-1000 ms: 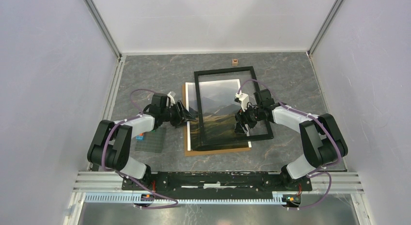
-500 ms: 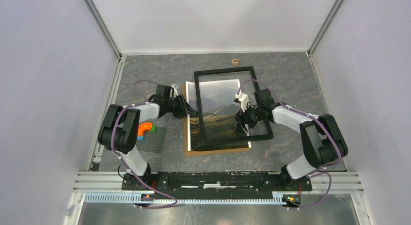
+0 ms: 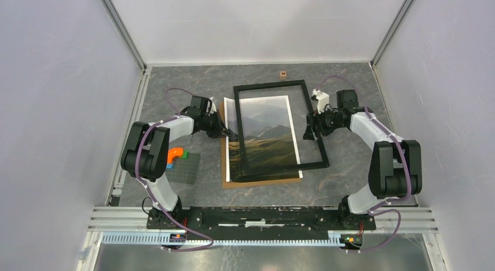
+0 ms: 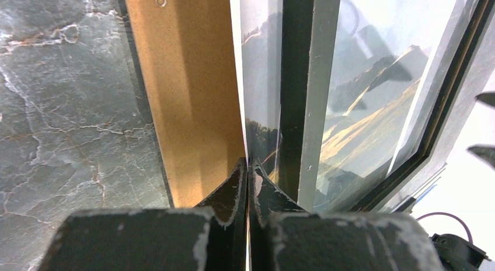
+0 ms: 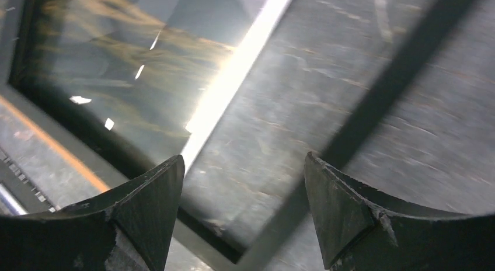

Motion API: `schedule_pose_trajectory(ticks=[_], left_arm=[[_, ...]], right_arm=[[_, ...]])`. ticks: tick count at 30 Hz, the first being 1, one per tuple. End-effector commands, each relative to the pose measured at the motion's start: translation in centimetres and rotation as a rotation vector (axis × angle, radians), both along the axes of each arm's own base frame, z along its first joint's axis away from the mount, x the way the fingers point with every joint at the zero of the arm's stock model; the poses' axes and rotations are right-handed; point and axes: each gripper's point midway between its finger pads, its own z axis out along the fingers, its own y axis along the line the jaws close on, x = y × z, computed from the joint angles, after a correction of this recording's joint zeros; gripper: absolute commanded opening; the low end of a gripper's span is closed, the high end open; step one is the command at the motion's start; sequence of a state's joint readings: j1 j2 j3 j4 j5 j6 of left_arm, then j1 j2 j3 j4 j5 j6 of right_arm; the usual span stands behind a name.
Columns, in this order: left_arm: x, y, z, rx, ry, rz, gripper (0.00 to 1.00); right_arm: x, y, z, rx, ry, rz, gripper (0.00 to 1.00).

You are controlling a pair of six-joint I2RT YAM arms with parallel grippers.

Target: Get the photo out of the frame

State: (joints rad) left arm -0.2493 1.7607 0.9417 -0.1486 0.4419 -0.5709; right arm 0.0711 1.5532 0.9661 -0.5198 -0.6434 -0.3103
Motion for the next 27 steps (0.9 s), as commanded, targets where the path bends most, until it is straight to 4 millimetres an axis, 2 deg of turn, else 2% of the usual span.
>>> schedule_pose_trajectory(ticks=[1,5,10,17,22,27], left_arm=[[0.9,0.3,2.0,0.046,-0.074,-0.068,0.02],[1.1,0.3,2.7,0.049,-0.088,-0.084,0.02],[0.7,0.6,3.3,0.061,-0.107,-0.087,0.02],[0.3,0.8,5.5,0.063,-0.154,-0.099,0.02],[-0.3,0.8,7.6,0.056,-0.176,-0.117,0.02],[-0.6,2.3,9.7,0.093,-0.206,-0.082,0.02]], right_arm=[[3.0,-3.8,-0.4,-0.111,-0.042,-0.136,0.81],[4.8,-5.0,-1.7,-0.161,-0.056,-0.205,0.81],[4.8,-5.8,-4.3,-0.207,0.019,-0.237,0.79],[0.7,-3.3,-6.0,-0.116,0.125,-0.155,0.59],[-2.1,-1.9,-6.7,-0.095,0.153,-0.097,0.56],[-4.4,-0.8,-7.6,-0.077,0.199,-0.079,0.55]])
